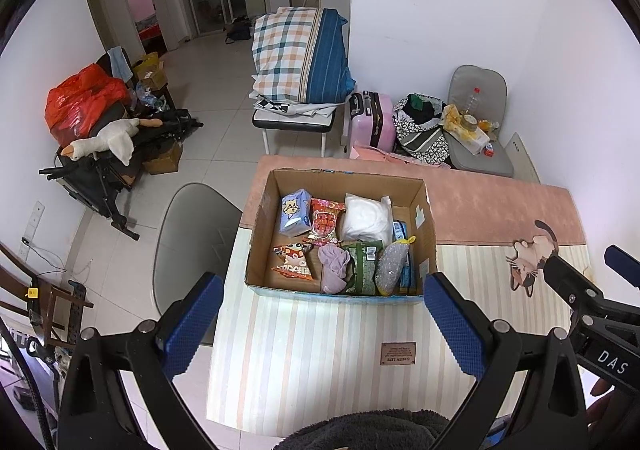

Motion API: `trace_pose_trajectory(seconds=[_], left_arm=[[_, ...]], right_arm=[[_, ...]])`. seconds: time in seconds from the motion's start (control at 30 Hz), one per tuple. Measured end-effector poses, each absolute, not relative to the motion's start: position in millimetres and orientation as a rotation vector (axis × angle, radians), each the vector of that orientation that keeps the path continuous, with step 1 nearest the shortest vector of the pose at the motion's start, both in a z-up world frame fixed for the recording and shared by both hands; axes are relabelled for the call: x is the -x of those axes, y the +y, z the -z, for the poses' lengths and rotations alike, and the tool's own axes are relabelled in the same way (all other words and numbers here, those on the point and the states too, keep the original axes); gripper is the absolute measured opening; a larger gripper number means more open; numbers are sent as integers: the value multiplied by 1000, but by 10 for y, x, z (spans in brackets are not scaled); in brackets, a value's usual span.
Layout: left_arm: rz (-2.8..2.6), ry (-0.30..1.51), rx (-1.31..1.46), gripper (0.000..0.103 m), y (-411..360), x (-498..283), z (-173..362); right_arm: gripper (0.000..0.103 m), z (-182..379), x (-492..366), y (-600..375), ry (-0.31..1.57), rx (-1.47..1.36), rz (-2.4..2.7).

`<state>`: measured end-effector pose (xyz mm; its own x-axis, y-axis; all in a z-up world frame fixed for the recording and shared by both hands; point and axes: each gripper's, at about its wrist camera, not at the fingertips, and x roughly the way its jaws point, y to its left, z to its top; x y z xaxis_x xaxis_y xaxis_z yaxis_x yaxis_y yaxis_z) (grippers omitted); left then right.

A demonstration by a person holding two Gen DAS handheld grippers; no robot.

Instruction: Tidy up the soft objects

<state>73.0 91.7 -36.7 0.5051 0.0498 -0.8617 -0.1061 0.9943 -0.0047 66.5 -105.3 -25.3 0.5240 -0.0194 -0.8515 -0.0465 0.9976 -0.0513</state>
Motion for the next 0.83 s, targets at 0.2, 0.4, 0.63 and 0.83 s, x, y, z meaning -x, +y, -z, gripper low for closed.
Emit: trace_pose_trajectory(seconds=[0.2,0.4,0.63,0.83], left_arm=[[-94,1039,58,102,914,-717,362],[-94,1037,55,102,919,-702,365],[-100,1039,53,102,940,-643,353],[-100,1037,57,102,949,-591,355]], right_arm=[[103,234,-634,-1067,1019,74,-22],[103,215,-589,-1059,1015,84,-26],[103,171,-564,-1084,1016,87,-39],[103,169,-565,-1079,1018,88,-49]])
